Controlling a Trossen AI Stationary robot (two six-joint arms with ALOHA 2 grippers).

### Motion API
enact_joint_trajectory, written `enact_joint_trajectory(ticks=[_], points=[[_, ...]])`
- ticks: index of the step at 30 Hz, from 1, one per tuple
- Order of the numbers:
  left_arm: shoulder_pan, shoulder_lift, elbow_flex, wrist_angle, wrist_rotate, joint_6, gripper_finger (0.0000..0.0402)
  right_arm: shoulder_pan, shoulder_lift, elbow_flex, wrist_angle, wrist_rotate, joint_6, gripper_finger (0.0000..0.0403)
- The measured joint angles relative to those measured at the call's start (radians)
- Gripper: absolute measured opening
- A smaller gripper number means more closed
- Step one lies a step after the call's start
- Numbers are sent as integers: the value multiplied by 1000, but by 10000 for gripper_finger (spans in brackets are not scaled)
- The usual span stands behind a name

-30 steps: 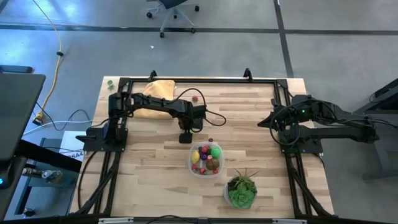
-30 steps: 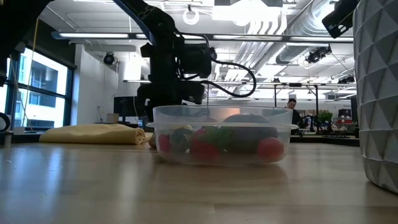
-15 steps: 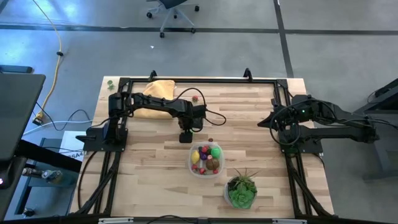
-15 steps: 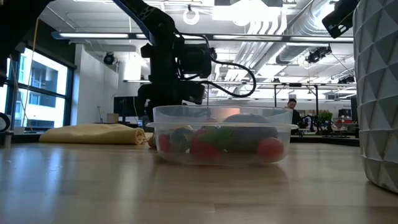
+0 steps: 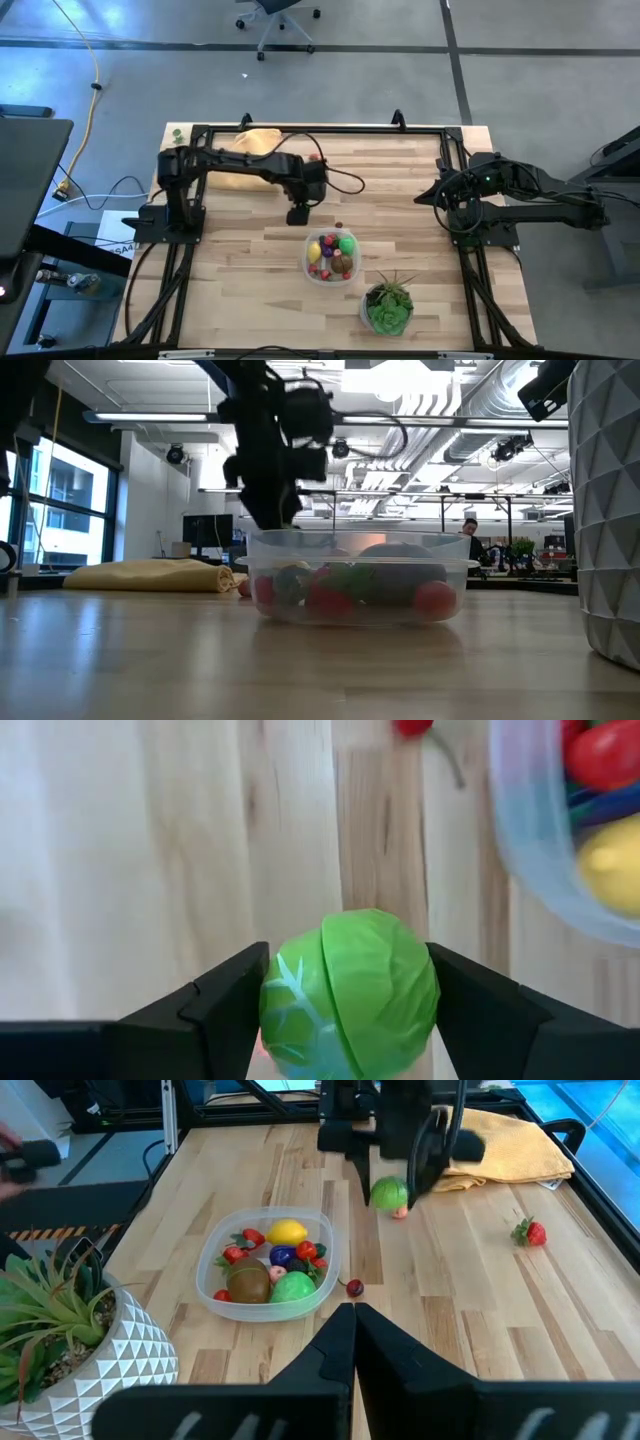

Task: Pick and placing Produce into tupperware
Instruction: Put the green cabbage into the transparent bin

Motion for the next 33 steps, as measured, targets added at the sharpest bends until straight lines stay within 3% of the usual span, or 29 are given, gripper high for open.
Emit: enact_joint_trajectory(ticks=[7, 16, 23, 33], points=[[-16, -146, 0, 9, -9, 101, 248, 0, 0, 0, 0, 0, 1, 0], [-154, -291, 1, 62, -68, 192, 248, 0, 0, 0, 0, 0, 0, 0], [-291, -253, 2, 149, -127, 164, 248, 0, 0, 0, 0, 0, 1, 0], [-409, -79, 1, 262, -97, 141, 248, 0, 0, 0, 0, 0, 1, 0]])
